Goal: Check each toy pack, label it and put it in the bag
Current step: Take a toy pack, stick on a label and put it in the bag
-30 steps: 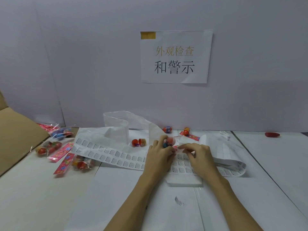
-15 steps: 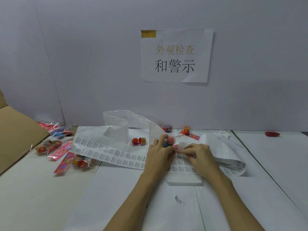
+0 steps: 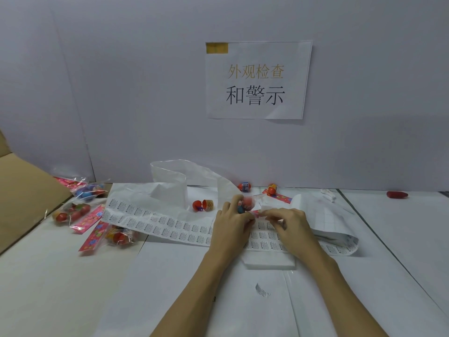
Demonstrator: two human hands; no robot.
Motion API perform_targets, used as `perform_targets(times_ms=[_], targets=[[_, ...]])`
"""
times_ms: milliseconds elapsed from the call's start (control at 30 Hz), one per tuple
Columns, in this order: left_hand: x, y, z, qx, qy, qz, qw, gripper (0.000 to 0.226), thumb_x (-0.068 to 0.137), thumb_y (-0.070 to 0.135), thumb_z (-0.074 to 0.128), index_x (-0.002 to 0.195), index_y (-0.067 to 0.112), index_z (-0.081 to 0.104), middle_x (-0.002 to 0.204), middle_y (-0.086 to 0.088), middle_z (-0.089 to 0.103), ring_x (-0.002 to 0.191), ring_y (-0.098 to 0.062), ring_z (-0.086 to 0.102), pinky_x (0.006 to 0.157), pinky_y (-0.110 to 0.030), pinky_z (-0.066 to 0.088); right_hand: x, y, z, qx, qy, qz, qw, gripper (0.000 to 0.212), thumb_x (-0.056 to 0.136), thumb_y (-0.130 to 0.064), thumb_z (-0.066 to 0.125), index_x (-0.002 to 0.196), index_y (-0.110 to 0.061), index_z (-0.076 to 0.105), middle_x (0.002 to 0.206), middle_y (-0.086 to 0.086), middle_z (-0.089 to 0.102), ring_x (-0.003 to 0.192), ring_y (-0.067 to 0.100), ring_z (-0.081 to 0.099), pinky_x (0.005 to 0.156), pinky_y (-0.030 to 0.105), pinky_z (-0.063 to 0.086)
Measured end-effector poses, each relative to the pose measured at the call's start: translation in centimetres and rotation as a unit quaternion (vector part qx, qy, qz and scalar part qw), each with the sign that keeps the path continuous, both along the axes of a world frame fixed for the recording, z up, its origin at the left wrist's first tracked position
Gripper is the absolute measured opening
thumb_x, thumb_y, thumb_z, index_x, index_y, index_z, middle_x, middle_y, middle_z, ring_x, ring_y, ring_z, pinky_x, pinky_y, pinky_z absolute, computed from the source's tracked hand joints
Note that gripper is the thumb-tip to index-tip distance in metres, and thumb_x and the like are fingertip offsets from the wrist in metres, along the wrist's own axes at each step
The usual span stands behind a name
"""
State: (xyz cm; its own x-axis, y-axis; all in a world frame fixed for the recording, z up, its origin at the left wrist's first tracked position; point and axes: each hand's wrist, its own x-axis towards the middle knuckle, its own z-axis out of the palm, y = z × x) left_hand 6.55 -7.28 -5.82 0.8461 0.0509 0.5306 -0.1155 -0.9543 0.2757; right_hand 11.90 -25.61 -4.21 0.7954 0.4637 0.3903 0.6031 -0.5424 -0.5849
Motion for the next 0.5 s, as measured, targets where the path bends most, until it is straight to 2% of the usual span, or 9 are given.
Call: perform_targets(times_ms=[67, 167, 200, 267, 333, 400, 500], targets=[[-0.06, -0.04, 0.05, -0.004, -0.001, -0.002, 1.0, 0.021, 0.104, 0.037, 0.058, 0.111, 0.03, 0.077, 0.15, 0.001, 0.042, 0.116, -0.024, 0.05, 0.09, -0.037, 0.045, -0.07, 0.25, -0.1, -0.042, -0.003, -0.004, 0.999, 0.032, 0.098, -0.003, 0.066, 0.112, -0.027, 0.081, 0.109, -0.008, 0.076, 0.111, 0.026, 0.062, 0.108, 0.044, 0.043], [-0.13, -0.08, 0.16, -0.01, -0.007, -0.003, 1.0, 0.02, 0.103, 0.035, 0.06, 0.107, 0.028, 0.078, 0.148, 0.0, 0.044, 0.113, -0.026, 0.051, 0.087, -0.037, 0.046, 0.14, 0.1, -0.19, 0.002, 0.0, 0.001, 1.0, 0.031, 0.095, 0.001, 0.068, 0.094, -0.027, 0.079, 0.094, -0.015, 0.075, 0.102, 0.022, 0.065, 0.102, 0.047, 0.048], [-0.15, -0.11, 0.19, -0.011, -0.008, -0.002, 1.0, 0.019, 0.103, 0.034, 0.06, 0.106, 0.027, 0.078, 0.148, -0.001, 0.045, 0.113, -0.026, 0.051, 0.087, -0.037, 0.046, 0.15, 0.05, -0.24, 0.016, 0.002, 0.002, 1.0, 0.031, 0.094, 0.001, 0.068, 0.095, -0.028, 0.078, 0.092, -0.016, 0.074, 0.101, 0.02, 0.066, 0.1, 0.047, 0.049], [-0.17, -0.14, 0.21, -0.014, -0.011, -0.004, 1.0, 0.02, 0.103, 0.034, 0.061, 0.105, 0.025, 0.078, 0.148, -0.001, 0.046, 0.113, -0.026, 0.052, 0.086, -0.036, 0.045, 0.09, 0.15, -0.24, 0.003, 0.002, -0.001, 1.0, 0.031, 0.094, -0.003, 0.07, 0.108, -0.029, 0.079, 0.098, -0.013, 0.075, 0.104, 0.022, 0.065, 0.104, 0.045, 0.047], [-0.17, -0.17, 0.19, -0.016, -0.013, -0.007, 1.0, 0.021, 0.103, 0.036, 0.061, 0.107, 0.026, 0.079, 0.148, -0.001, 0.046, 0.114, -0.025, 0.052, 0.087, -0.036, 0.046, 0.06, 0.4, -0.22, -0.05, -0.011, -0.011, 0.999, 0.031, 0.095, -0.013, 0.073, 0.116, -0.034, 0.078, 0.106, -0.01, 0.074, 0.109, 0.022, 0.062, 0.11, 0.041, 0.037], [-0.14, -0.14, 0.18, -0.016, -0.012, -0.006, 1.0, 0.022, 0.104, 0.038, 0.06, 0.109, 0.028, 0.078, 0.148, 0.0, 0.045, 0.115, -0.024, 0.051, 0.089, -0.037, 0.047, 0.13, 0.56, -0.25, -0.073, -0.02, -0.014, 0.997, 0.021, 0.093, -0.022, 0.076, 0.108, -0.037, 0.079, 0.109, -0.013, 0.072, 0.11, 0.018, 0.06, 0.112, 0.038, 0.031], [-0.07, -0.15, 0.15, -0.012, -0.011, -0.003, 1.0, 0.022, 0.104, 0.038, 0.059, 0.105, 0.027, 0.078, 0.149, 0.001, 0.044, 0.115, -0.024, 0.05, 0.091, -0.037, 0.046, 0.04, 0.79, -0.28, -0.067, -0.032, -0.022, 0.997, 0.009, 0.092, -0.03, 0.077, 0.096, -0.038, 0.078, 0.101, -0.016, 0.072, 0.104, 0.013, 0.061, 0.109, 0.037, 0.03]])
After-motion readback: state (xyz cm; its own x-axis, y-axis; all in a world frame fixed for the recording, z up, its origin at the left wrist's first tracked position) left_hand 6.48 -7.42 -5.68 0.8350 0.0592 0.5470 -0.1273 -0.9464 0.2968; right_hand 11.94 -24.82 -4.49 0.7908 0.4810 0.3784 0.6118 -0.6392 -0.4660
